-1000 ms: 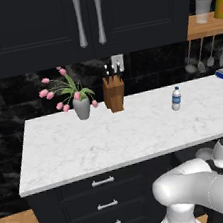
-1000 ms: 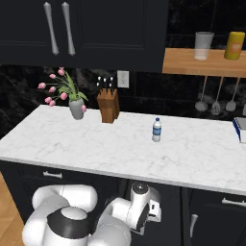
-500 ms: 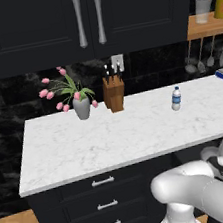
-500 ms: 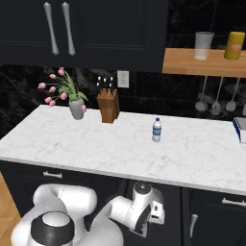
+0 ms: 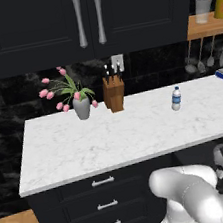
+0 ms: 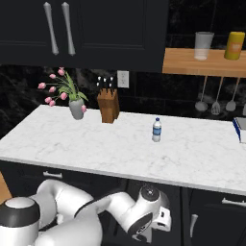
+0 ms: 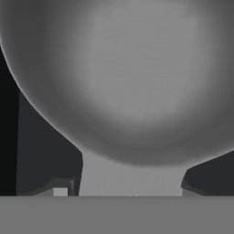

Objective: Pick the measuring cup from the drawer and place it on the counter.

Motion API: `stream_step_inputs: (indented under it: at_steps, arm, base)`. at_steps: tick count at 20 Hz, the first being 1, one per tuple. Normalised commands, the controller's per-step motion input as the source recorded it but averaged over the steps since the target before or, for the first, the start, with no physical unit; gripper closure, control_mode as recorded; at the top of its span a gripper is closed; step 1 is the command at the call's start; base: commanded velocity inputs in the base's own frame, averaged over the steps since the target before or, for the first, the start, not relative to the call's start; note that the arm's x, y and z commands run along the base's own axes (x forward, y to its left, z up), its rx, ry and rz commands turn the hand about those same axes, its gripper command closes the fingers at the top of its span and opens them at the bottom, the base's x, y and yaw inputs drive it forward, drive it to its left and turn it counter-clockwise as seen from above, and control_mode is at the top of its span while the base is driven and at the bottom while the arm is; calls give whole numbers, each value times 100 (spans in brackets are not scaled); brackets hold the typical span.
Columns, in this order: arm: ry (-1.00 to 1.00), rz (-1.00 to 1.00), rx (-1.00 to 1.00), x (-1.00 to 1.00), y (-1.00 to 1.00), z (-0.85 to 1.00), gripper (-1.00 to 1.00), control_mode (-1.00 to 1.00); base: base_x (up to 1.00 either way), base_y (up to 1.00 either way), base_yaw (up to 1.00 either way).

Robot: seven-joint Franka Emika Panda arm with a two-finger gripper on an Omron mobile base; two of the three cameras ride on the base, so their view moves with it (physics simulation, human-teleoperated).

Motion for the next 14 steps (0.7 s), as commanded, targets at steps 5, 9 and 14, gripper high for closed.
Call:
stream_step_inputs:
  at_steps: [5, 9, 14]
  arm:
    - [-4, 0, 1, -31, -1, 86, 100, -100]
    - [-3, 0, 0, -10, -1, 100, 100, -100]
    - [-3, 1, 0, 15, 0, 87, 100, -100]
  base:
    - [0, 0, 0]
    - [0, 0, 0]
    - [0, 0, 0]
